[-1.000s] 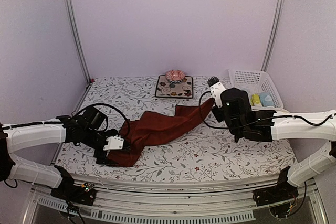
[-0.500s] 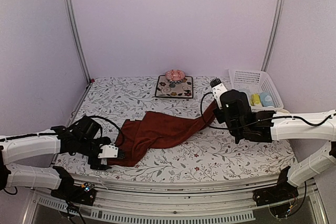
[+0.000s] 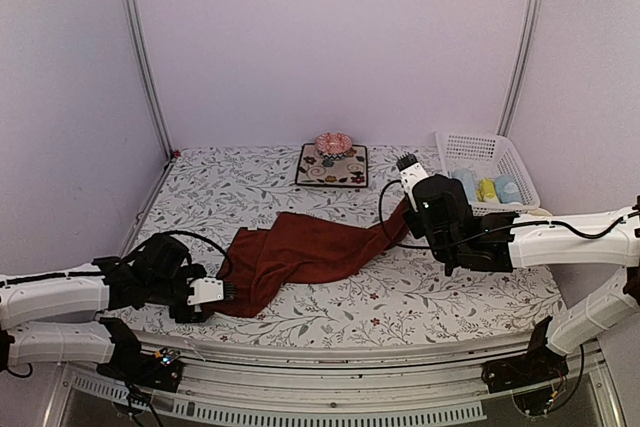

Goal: Roll the towels
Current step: Pick up the towel from the center of the board.

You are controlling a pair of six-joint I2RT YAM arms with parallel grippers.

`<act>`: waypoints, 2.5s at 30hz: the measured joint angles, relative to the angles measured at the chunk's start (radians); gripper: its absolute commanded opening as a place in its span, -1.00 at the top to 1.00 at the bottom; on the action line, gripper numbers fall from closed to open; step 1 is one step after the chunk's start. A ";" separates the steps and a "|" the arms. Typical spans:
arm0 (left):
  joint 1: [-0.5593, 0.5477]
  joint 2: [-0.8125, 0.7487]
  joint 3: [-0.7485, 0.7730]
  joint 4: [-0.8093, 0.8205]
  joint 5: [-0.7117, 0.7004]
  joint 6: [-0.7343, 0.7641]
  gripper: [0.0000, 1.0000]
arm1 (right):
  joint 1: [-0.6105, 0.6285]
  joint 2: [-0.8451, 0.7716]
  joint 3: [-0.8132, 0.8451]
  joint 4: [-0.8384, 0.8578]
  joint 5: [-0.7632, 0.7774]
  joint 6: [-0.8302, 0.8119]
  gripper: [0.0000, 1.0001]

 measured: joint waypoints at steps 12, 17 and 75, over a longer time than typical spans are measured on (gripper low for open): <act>-0.023 -0.089 -0.067 0.023 -0.121 -0.037 0.03 | 0.000 0.006 0.000 0.001 0.006 0.000 0.95; -0.027 -0.145 -0.084 0.006 -0.111 -0.033 0.16 | 0.000 0.014 0.000 0.001 0.006 0.000 0.96; 0.088 -0.347 0.375 0.230 -0.404 -0.023 1.00 | 0.000 -0.270 0.085 -0.103 -0.006 0.029 0.96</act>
